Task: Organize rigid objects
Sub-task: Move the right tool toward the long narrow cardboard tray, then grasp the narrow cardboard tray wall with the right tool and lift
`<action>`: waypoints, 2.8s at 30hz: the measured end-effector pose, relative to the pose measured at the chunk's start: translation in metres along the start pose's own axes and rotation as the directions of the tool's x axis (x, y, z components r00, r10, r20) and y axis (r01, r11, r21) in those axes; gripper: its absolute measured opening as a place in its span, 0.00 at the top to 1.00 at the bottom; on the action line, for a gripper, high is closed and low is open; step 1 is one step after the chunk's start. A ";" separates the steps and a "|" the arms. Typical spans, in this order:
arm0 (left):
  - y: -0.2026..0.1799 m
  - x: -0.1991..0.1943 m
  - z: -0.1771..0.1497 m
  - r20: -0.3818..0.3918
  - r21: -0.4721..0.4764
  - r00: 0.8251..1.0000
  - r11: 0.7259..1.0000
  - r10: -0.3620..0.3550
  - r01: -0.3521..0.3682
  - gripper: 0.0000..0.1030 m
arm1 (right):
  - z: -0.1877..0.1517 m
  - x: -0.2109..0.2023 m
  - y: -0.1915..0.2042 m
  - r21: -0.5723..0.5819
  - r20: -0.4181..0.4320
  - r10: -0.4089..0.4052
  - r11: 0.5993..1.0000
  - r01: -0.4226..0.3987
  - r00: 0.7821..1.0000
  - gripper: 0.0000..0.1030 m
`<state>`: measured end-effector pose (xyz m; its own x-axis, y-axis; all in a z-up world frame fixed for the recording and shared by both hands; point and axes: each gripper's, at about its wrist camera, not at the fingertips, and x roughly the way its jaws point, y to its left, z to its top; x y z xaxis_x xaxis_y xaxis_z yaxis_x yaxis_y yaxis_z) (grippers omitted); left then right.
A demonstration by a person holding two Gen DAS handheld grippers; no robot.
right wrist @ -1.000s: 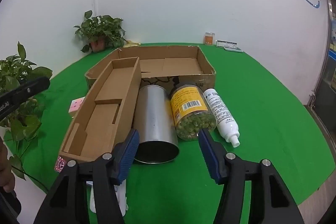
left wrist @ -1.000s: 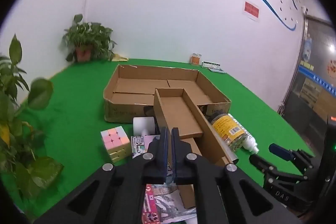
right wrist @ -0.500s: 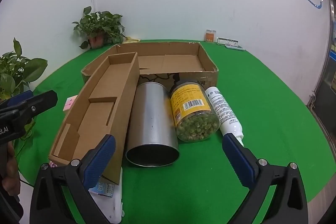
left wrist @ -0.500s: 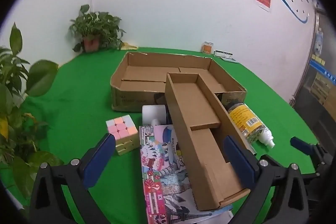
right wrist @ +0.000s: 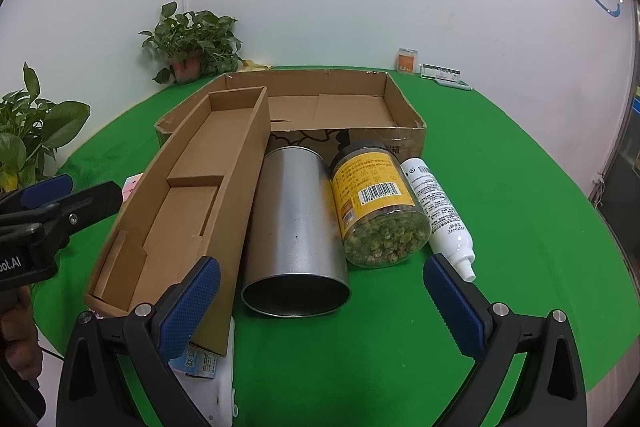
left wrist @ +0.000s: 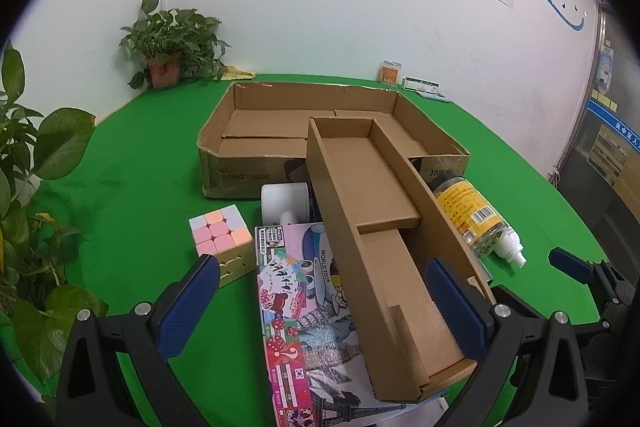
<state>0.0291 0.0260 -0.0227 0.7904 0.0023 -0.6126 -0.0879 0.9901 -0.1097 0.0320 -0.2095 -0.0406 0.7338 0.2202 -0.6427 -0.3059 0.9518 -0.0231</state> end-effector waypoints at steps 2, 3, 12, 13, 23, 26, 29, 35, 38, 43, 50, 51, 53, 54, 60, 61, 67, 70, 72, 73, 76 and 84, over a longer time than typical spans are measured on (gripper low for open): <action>0.003 0.003 0.000 -0.021 -0.032 0.999 0.999 -0.029 0.028 0.01 | 0.000 0.000 0.000 0.000 -0.001 0.001 1.000 -0.001 1.000 0.01; 0.004 0.005 0.000 -0.032 -0.046 0.999 0.998 -0.041 0.039 0.01 | 0.001 -0.001 0.000 0.000 0.001 0.001 1.000 -0.001 1.000 0.01; 0.002 0.008 -0.002 -0.068 -0.046 0.996 0.998 -0.053 0.050 0.01 | 0.003 -0.002 0.001 0.000 0.005 0.003 1.000 -0.003 1.000 0.01; 0.002 0.008 -0.002 -0.068 -0.045 0.996 0.998 -0.056 0.053 0.01 | 0.003 -0.003 0.002 0.000 0.005 0.005 1.000 -0.005 1.000 0.01; 0.002 0.007 -0.002 -0.067 -0.043 0.996 0.997 -0.064 0.061 0.01 | 0.004 -0.007 0.004 0.003 0.017 0.005 1.000 -0.005 1.000 0.01; 0.003 0.006 -0.002 -0.066 -0.047 0.995 0.996 -0.072 0.069 0.01 | 0.004 -0.008 0.004 0.004 0.021 0.011 1.000 -0.011 1.000 0.01; 0.002 0.006 -0.002 -0.068 -0.046 0.995 0.996 -0.078 0.075 0.01 | 0.006 -0.010 0.005 0.006 0.026 0.021 1.000 -0.021 0.999 0.01; 0.005 0.012 -0.002 -0.088 -0.065 0.991 0.994 -0.098 0.092 0.03 | 0.009 -0.014 0.008 0.004 0.037 0.048 0.999 -0.048 0.998 0.01; 0.010 0.018 -0.001 -0.110 -0.090 0.987 0.990 -0.117 0.107 0.11 | 0.014 -0.015 0.011 0.005 0.037 0.070 0.997 -0.071 0.997 0.01; 0.013 0.029 -0.001 -0.149 -0.114 0.975 0.982 -0.166 0.150 0.28 | 0.024 -0.015 0.025 -0.048 0.019 0.123 0.991 -0.122 0.992 0.04; 0.013 0.045 -0.009 -0.219 -0.173 0.926 0.947 -0.307 0.272 0.58 | 0.021 0.003 0.051 -0.089 -0.073 0.121 0.988 -0.127 0.990 0.54; 0.011 0.046 -0.009 -0.225 -0.166 0.922 0.945 -0.314 0.281 0.62 | 0.019 0.005 0.051 -0.088 -0.082 0.117 0.988 -0.124 0.990 0.60; 0.008 0.047 -0.009 -0.234 -0.168 0.912 0.938 -0.337 0.304 0.67 | 0.017 0.010 0.054 -0.077 -0.108 0.129 0.987 -0.138 0.986 0.65; 0.008 0.046 -0.008 -0.235 -0.161 0.912 0.939 -0.335 0.304 0.67 | 0.016 0.013 0.056 -0.072 -0.123 0.138 0.986 -0.148 0.983 0.71; 0.007 0.043 -0.007 -0.233 -0.136 0.920 0.947 -0.315 0.290 0.68 | 0.014 0.021 0.066 -0.081 -0.150 0.147 0.984 -0.161 0.978 0.82; 0.008 0.042 -0.007 -0.230 -0.134 0.922 0.949 -0.311 0.286 0.68 | 0.014 0.021 0.066 -0.073 -0.153 0.153 0.983 -0.166 0.976 0.82; 0.011 0.026 0.005 -0.165 -0.088 0.947 0.960 -0.277 0.266 0.70 | 0.024 0.005 0.075 -0.068 -0.075 0.164 0.983 -0.169 0.984 0.82; 0.015 0.013 0.023 -0.111 -0.056 0.958 0.964 -0.266 0.261 0.70 | 0.043 -0.009 0.081 -0.072 -0.007 0.162 0.984 -0.162 0.987 0.82; 0.017 0.005 0.045 -0.066 -0.020 0.966 0.968 -0.250 0.250 0.70 | 0.062 -0.016 0.087 -0.080 0.032 0.158 0.985 -0.155 0.987 0.82; 0.017 0.002 0.053 -0.048 -0.001 0.969 0.970 -0.243 0.243 0.70 | 0.072 -0.018 0.089 -0.085 0.049 0.158 0.985 -0.153 0.986 0.82; 0.020 -0.005 0.088 0.005 0.053 0.975 0.973 -0.223 0.223 0.70 | 0.112 -0.026 0.094 -0.094 0.106 0.168 0.983 -0.158 0.980 0.82; 0.042 0.001 0.197 0.083 0.106 0.986 0.985 -0.144 0.135 0.71 | 0.253 -0.007 0.102 -0.082 0.147 0.250 0.967 -0.240 0.957 0.82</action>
<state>0.1462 0.0954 0.1264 0.8424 -0.1284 -0.5233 0.0839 0.9906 -0.1080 0.1495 -0.0603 0.1550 0.7151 0.4804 -0.5078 -0.5221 0.8501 0.0690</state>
